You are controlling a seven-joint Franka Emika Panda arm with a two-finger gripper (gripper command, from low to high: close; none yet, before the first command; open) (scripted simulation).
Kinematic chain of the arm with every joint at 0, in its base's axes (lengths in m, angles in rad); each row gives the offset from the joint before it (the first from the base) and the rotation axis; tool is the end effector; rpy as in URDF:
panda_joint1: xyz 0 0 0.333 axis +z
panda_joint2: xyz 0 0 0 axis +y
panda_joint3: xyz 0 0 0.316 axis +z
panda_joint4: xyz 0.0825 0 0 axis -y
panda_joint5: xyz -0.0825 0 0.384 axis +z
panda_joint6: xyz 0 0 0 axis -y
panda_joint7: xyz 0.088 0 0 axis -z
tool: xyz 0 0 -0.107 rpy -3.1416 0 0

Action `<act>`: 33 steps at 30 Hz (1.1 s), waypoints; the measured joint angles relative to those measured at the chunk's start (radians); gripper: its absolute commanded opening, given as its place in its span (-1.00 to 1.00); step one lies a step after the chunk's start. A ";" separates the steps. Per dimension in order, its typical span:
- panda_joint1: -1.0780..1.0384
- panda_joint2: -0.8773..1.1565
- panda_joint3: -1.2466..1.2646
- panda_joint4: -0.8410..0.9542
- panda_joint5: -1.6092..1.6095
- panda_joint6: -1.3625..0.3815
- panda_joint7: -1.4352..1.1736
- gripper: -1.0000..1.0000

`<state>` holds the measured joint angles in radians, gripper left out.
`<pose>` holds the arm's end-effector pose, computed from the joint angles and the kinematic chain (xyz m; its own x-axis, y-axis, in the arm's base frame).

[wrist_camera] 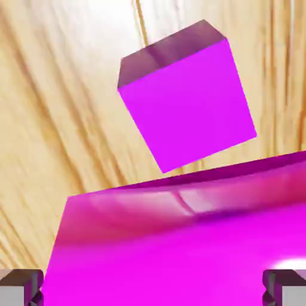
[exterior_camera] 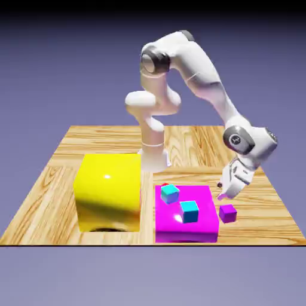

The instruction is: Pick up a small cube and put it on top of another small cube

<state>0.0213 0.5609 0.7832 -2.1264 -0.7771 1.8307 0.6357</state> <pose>0.3774 0.3331 0.1804 0.7674 0.4952 -0.4073 0.6390 -0.6434 0.4217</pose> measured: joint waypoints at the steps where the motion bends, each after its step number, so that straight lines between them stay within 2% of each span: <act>1: 0.001 0.036 0.021 0.021 -0.027 -0.038 -0.002 0.00; 18: 0.002 0.645 0.359 0.354 -0.610 -0.717 -0.005 0.00; 21: -0.043 0.670 0.336 0.319 -0.668 -0.693 0.003 0.00; 22: -0.075 0.687 0.303 0.287 -0.704 -0.656 0.010 -1.00; 24: -0.075 0.687 0.303 0.287 -0.703 -0.656 0.010 -1.00; 26: -0.007 0.646 0.374 0.352 -0.630 -0.731 -0.002 -1.00; 27: -0.006 0.611 0.384 0.345 -0.639 -0.705 0.015 -1.00; 33: 0.055 0.394 0.174 0.437 -0.437 -0.618 -0.016 -1.00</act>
<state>0.0763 0.9545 0.9568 -1.6896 -1.2143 1.2125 0.6202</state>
